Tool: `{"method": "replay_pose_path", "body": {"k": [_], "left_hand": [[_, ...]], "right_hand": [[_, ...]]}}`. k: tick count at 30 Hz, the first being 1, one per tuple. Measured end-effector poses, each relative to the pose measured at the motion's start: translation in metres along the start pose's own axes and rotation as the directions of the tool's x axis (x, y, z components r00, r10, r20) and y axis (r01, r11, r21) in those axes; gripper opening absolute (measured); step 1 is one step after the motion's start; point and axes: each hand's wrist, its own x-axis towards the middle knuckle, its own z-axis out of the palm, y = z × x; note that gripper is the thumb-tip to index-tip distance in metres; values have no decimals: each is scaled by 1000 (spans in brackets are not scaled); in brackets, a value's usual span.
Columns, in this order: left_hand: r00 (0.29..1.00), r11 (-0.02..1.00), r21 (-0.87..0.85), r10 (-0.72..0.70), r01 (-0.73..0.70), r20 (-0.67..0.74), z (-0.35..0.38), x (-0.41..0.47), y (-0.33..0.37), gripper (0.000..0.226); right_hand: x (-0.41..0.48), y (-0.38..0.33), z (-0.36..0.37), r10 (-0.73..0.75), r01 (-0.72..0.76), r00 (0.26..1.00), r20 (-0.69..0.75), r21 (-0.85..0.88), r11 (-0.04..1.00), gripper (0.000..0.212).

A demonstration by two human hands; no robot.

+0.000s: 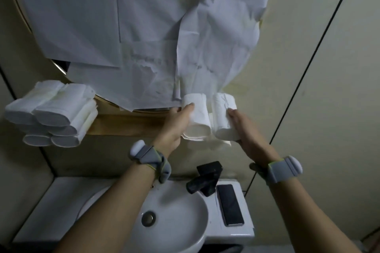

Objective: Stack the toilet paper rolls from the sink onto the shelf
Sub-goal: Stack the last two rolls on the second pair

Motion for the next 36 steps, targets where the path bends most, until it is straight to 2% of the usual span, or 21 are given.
{"method": "replay_pose_path", "body": {"k": [2, 4, 10, 14, 18, 24, 31, 36], "left_hand": [[999, 999, 49, 16, -15, -37, 13, 12, -2, 32], [998, 994, 102, 30, -24, -58, 17, 20, -7, 40], [991, 973, 228, 57, -28, -122, 28, 27, -18, 49], [985, 971, 239, 67, -28, -161, 34, 28, -20, 49], [982, 965, 261, 72, -24, -175, 34, 29, -25, 50], [982, 949, 313, 89, -34, -165, 28, 30, -33, 47], [979, 955, 294, 102, -47, -175, 22, 32, -33, 50], [968, 929, 363, 159, -80, -194, 25, 30, -36, 47]], "right_hand": [[13, 3, -9, -6, 6, 1000, 13, -8, 1000, 31], [22, 9, -11, 1, 0, 1000, 21, -44, 999, 23], [46, 23, -18, -15, 18, 1000, 26, -101, 995, 33], [54, 30, -15, -36, 38, 999, 15, -167, 985, 32], [56, 37, -14, -45, 49, 999, 27, -154, 987, 32], [57, 45, -12, -28, 35, 998, 56, -129, 991, 21], [65, 47, -6, 34, -31, 999, 28, -105, 994, 39], [63, 55, -2, 11, -11, 1000, 5, -122, 992, 31]]}}
